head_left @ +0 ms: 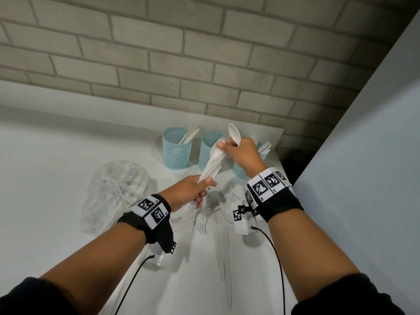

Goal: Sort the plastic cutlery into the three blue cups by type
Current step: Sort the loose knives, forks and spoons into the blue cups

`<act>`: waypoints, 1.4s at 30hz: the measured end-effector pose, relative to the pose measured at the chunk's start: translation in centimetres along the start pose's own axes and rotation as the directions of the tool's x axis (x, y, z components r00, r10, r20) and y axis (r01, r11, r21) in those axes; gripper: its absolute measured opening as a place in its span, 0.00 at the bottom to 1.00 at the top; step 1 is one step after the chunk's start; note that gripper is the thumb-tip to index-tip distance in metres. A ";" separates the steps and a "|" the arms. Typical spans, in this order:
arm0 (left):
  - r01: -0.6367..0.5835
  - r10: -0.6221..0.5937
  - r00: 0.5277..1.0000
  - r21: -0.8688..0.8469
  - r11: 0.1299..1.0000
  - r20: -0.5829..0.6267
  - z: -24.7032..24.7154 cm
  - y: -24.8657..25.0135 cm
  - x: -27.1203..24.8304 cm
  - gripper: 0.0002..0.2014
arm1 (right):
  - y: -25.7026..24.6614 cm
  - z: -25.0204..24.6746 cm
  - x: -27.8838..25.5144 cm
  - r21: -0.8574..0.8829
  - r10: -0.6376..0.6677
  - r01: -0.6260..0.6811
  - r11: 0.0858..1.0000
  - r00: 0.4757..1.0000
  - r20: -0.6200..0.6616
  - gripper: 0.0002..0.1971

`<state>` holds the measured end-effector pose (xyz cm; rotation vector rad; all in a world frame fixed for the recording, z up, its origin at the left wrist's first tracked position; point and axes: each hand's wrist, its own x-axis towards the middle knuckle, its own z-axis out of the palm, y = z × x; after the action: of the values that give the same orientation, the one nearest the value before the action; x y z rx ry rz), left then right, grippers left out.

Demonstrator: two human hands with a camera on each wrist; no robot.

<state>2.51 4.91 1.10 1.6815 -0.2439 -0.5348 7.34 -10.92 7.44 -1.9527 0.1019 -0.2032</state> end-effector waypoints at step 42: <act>-0.130 0.064 0.984 -0.430 0.893 -0.166 -0.3 1.2 1.9 0.14 | 5.4 -5.4 10.2 0.090 0.008 0.043 0.995 0.867 -0.499 0.23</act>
<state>4.51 4.12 1.87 1.2509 -0.0878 -0.3540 16.41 -19.57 5.38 -1.7617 0.4073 -0.7144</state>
